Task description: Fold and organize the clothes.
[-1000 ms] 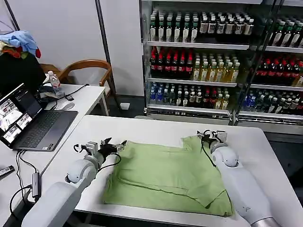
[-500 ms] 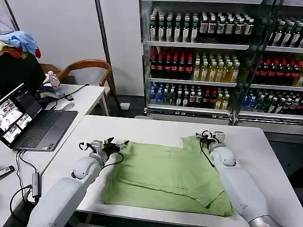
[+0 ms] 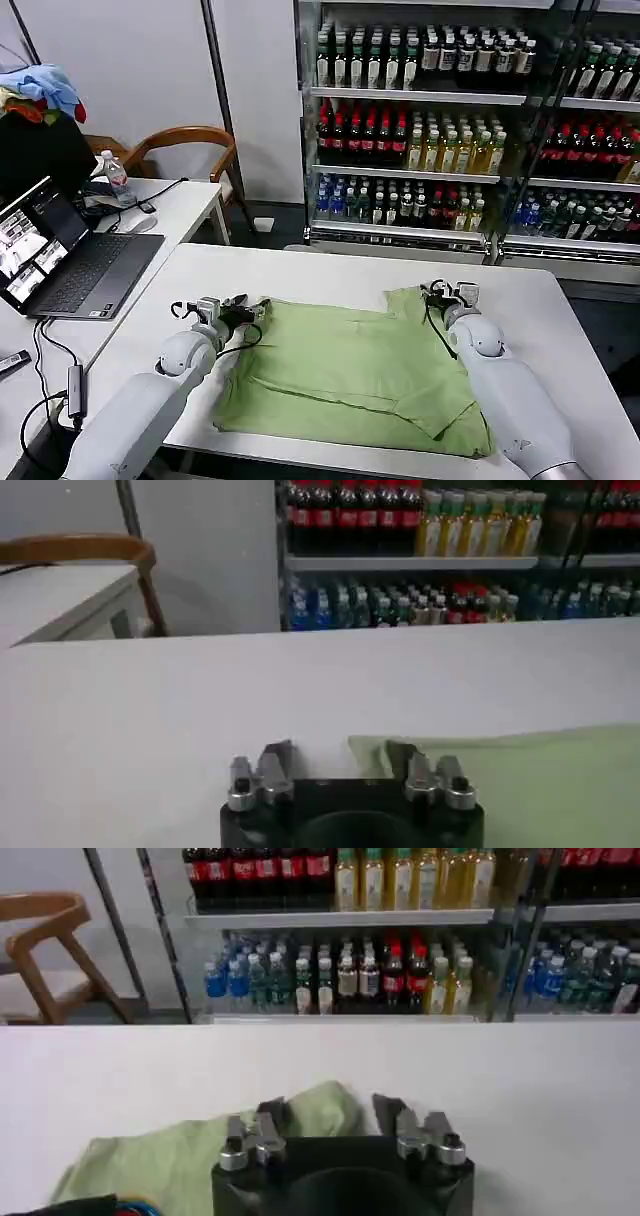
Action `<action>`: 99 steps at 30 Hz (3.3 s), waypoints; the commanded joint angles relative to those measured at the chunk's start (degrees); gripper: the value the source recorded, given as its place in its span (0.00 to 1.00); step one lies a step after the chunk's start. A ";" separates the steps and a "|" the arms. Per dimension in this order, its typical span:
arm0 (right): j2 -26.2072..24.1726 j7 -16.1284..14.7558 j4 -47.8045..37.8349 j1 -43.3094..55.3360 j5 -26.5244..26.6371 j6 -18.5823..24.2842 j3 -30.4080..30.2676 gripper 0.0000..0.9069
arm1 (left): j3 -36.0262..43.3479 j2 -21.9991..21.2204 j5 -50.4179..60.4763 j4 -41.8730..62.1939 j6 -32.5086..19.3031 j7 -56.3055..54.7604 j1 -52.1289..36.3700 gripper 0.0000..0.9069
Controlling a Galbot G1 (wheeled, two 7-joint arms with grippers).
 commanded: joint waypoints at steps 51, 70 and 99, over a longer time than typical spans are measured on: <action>-8.61 0.51 42.66 -34.44 2.06 -0.82 13.70 0.00 | -16.57 5.70 0.30 -30.47 -5.12 1.45 31.10 0.06; -7.91 0.77 51.68 -47.75 -1.44 -2.15 20.32 0.00 | -16.68 6.29 0.38 -29.36 -6.01 2.21 31.39 0.06; -7.84 1.39 52.83 -52.18 -1.64 -2.55 21.66 0.00 | -17.27 7.11 1.17 -29.18 -7.27 2.76 32.64 0.06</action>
